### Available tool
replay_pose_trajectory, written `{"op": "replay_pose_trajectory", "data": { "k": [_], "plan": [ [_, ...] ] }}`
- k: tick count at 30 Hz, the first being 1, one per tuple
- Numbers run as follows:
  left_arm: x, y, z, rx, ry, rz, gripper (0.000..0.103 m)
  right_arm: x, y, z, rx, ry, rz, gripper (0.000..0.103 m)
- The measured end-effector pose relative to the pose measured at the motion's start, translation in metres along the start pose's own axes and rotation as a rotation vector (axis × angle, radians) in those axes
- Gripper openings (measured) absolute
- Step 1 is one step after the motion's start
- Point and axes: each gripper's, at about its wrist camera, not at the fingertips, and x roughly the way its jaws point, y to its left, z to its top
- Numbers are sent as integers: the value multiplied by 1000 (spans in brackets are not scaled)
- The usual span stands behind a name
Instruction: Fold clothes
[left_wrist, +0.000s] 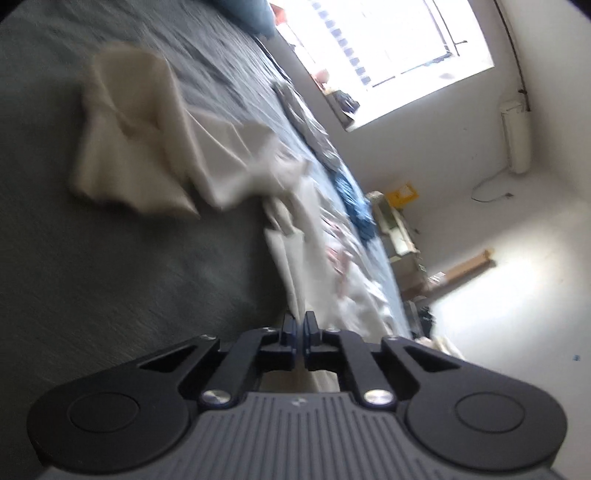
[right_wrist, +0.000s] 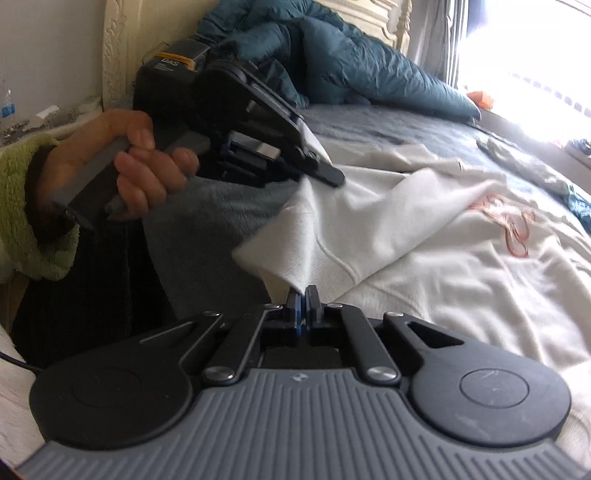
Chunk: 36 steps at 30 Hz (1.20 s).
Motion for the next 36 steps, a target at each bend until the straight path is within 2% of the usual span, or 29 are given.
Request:
{"op": "replay_pose_trajectory", "data": {
  "k": [1, 4, 6, 8, 9, 10, 11, 14, 15, 16, 18, 23, 26, 28, 31, 34, 36],
  "plan": [
    [-2, 7, 3, 2, -7, 41, 4, 2, 1, 2, -7, -5, 3, 1],
    [1, 30, 2, -31, 10, 90, 5, 13, 3, 5, -18, -1, 6, 1],
    [-3, 39, 1, -63, 12, 41, 8, 21, 4, 6, -9, 9, 10, 1],
    [-7, 42, -2, -72, 27, -18, 20, 23, 4, 9, -2, 15, 10, 1],
    [-9, 42, -5, -62, 32, -37, 33, 23, 4, 10, -1, 18, 10, 1],
    [-12, 41, -8, -53, 31, -51, 40, 23, 4, 10, 0, 21, 10, 1],
    [-14, 39, -12, -38, 31, -55, 41, 22, 4, 11, 0, 24, 10, 1],
    [-15, 38, -19, -12, 48, -39, 38, 24, 5, 11, 13, 33, 6, 1],
    [-13, 39, -22, -15, 55, -35, 31, 24, 7, 12, 17, 34, 6, 1],
    [-12, 41, -24, -21, 61, -27, 19, 23, 8, 12, 20, 35, 7, 1],
    [-9, 43, -28, -31, 67, -11, 12, 23, 10, 11, 26, 37, 6, 1],
    [-18, 42, -29, -20, 58, 1, 10, 11, 9, 10, 81, 26, 16, 3],
    [-19, 41, -30, -5, 74, -1, 11, -7, -5, -1, 199, 18, 3, 3],
    [-18, 40, -30, -3, 84, -10, 15, -24, -18, -12, 301, 13, -16, 3],
    [-21, 41, -30, 5, 83, 4, 15, -61, -48, -35, 480, -20, -90, 3],
    [-20, 39, -31, 14, 78, 32, 13, -109, -86, -59, 639, -97, -218, 8],
    [-17, 37, -32, 16, 77, 47, 13, -139, -115, -76, 735, -147, -335, 31]
  ]
}}
